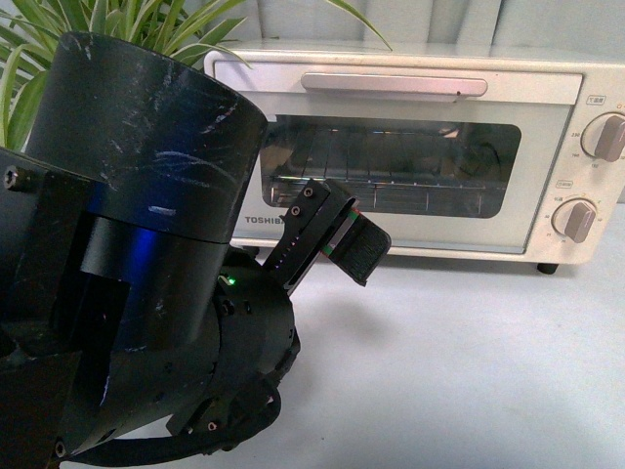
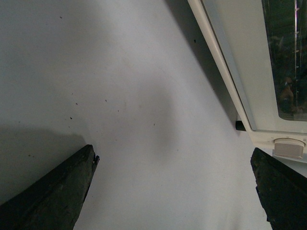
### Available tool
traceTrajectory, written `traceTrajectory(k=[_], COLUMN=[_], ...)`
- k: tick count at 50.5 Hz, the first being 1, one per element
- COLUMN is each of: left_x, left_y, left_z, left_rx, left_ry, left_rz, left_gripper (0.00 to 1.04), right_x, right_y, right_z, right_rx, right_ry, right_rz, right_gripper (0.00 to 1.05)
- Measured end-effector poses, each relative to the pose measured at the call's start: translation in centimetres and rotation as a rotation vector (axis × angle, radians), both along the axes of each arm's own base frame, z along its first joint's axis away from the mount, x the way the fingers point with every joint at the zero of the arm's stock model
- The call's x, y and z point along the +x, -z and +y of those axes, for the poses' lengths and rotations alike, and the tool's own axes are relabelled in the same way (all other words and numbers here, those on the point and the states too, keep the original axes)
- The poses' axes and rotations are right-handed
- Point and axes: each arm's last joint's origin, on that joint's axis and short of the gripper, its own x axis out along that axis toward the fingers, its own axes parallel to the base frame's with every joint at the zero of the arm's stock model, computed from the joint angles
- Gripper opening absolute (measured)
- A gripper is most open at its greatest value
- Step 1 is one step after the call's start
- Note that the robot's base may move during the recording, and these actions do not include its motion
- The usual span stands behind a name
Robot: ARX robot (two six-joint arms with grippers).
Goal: Open oven
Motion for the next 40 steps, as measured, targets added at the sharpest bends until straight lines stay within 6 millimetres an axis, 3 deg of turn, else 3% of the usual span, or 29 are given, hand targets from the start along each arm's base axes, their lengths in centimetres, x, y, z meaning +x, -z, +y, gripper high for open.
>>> traceTrajectory(k=[4, 11, 19, 29, 40], left_x=[0.0, 0.0, 0.1, 0.2, 0.3], left_y=[0.0, 0.0, 0.0, -0.1, -0.1], left_z=[0.0, 0.0, 0.1, 0.2, 0.5], left_rx=[-0.002, -0.005, -0.005, -0.009, -0.010], left_ry=[-0.002, -0.004, -0.005, -0.010, -0.017], left_rz=[0.003, 0.009, 0.013, 0.015, 0.015], left_gripper=[0.98, 0.98, 0.98, 0.98, 0.98], right_x=[1.3, 5.6, 10.6, 15.1, 17.4], right_y=[-1.6, -5.3, -8.2, -9.4, -9.8], right_z=[0.5, 2.5, 4.7, 6.5, 7.2], right_rx=[-0.008, -0.023, -0.005, 0.021, 0.040], right_ry=[-0.021, -0.047, -0.065, -0.045, -0.016], right_rz=[0.000, 0.041, 0.125, 0.217, 0.251], right_gripper=[0.95, 0.95, 0.95, 0.95, 0.95])
